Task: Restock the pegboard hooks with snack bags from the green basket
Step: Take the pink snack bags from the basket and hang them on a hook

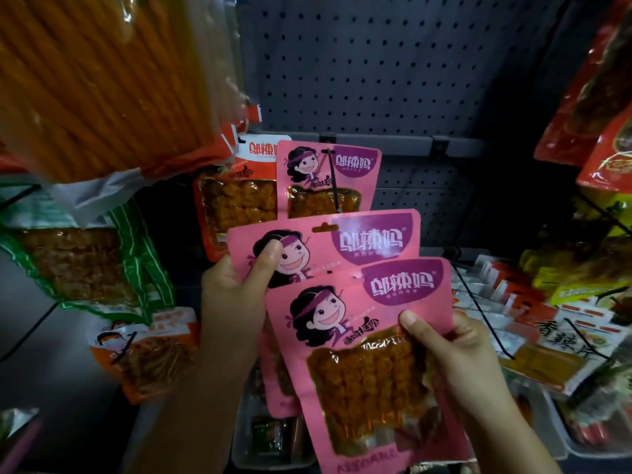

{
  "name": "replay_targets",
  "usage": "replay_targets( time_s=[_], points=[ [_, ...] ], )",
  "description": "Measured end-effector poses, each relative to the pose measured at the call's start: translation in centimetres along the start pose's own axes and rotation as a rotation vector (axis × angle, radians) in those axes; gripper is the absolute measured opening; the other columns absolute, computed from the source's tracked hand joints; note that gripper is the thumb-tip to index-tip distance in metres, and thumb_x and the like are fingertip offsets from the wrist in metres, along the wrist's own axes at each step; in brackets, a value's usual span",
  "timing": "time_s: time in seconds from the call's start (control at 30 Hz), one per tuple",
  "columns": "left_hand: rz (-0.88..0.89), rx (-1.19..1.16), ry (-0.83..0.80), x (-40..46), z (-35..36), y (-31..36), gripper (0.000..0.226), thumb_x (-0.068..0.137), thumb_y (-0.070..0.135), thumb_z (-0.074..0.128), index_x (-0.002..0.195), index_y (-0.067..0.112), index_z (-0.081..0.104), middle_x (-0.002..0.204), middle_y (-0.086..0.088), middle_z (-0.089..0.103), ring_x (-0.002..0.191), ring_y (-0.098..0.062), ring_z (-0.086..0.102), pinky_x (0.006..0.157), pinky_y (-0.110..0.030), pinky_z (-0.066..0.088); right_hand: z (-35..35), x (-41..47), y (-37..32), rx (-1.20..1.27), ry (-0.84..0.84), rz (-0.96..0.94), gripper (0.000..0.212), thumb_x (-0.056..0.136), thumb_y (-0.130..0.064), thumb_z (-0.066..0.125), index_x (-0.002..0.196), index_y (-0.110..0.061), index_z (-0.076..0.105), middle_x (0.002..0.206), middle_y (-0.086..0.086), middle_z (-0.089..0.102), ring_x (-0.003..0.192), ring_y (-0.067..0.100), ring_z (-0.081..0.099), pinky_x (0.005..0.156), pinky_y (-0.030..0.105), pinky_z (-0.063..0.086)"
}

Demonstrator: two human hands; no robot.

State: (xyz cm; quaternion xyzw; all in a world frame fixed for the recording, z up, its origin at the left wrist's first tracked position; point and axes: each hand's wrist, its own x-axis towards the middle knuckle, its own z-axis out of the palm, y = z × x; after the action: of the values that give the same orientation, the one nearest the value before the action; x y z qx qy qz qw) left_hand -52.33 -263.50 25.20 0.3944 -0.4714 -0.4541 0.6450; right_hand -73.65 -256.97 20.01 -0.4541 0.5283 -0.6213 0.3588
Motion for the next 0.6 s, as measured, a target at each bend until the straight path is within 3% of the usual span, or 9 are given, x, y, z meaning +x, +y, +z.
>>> replay_targets(
  time_s=[0.1,0.27,0.4,0.5,0.6],
  points=[
    [0.074,0.021,0.008,0.2,0.5,0.3,0.011,0.076,0.040,0.071,0.079,0.030,0.074,0.082,0.000,0.075,0.079,-0.019,0.073,0.067,-0.034,0.059,-0.1,0.0,0.0,0.011,0.039,0.018,0.050,0.064,-0.044,0.083,0.073,0.001,0.064,0.062,0.019,0.058,0.056,0.024,0.049,0.054,0.035,0.039],
    [0.139,0.015,-0.032,0.4,0.8,0.9,0.009,0.077,0.041,0.068,0.079,0.035,0.073,0.081,0.004,0.075,0.078,-0.017,0.073,0.064,-0.032,0.058,-0.1,-0.2,-0.6,0.031,0.019,-0.013,0.030,0.062,-0.036,0.075,0.076,-0.009,0.075,0.076,0.014,0.073,0.072,0.026,0.066,0.074,0.042,0.052],
    [0.111,0.023,-0.005,0.8,1.0,0.6,0.004,0.078,0.038,0.070,0.076,0.037,0.074,0.081,0.005,0.075,0.079,-0.016,0.073,0.065,-0.031,0.058,-0.1,0.2,-0.2,0.017,0.023,0.011,0.029,0.066,-0.032,0.074,0.073,-0.004,0.071,0.066,0.012,0.066,0.062,0.021,0.060,0.062,0.031,0.047],
    [0.068,0.035,0.010,1.0,1.1,0.0,0.006,0.080,0.035,0.069,0.075,0.036,0.073,0.082,0.004,0.075,0.080,-0.017,0.073,0.068,-0.036,0.058,0.2,0.6,-0.1,0.030,0.007,0.021,0.015,0.065,-0.034,0.073,0.067,-0.019,0.075,0.056,-0.004,0.067,0.046,0.003,0.057,0.045,0.015,0.045],
    [0.055,0.055,0.028,1.1,1.2,-0.3,0.006,0.080,0.034,0.068,0.077,0.034,0.073,0.083,0.002,0.075,0.082,-0.019,0.072,0.074,-0.043,0.059,0.3,0.8,0.1,0.062,-0.019,0.033,0.015,0.064,-0.036,0.075,0.069,-0.021,0.076,0.059,-0.005,0.069,0.046,0.001,0.059,0.043,0.012,0.043]
  ],
)
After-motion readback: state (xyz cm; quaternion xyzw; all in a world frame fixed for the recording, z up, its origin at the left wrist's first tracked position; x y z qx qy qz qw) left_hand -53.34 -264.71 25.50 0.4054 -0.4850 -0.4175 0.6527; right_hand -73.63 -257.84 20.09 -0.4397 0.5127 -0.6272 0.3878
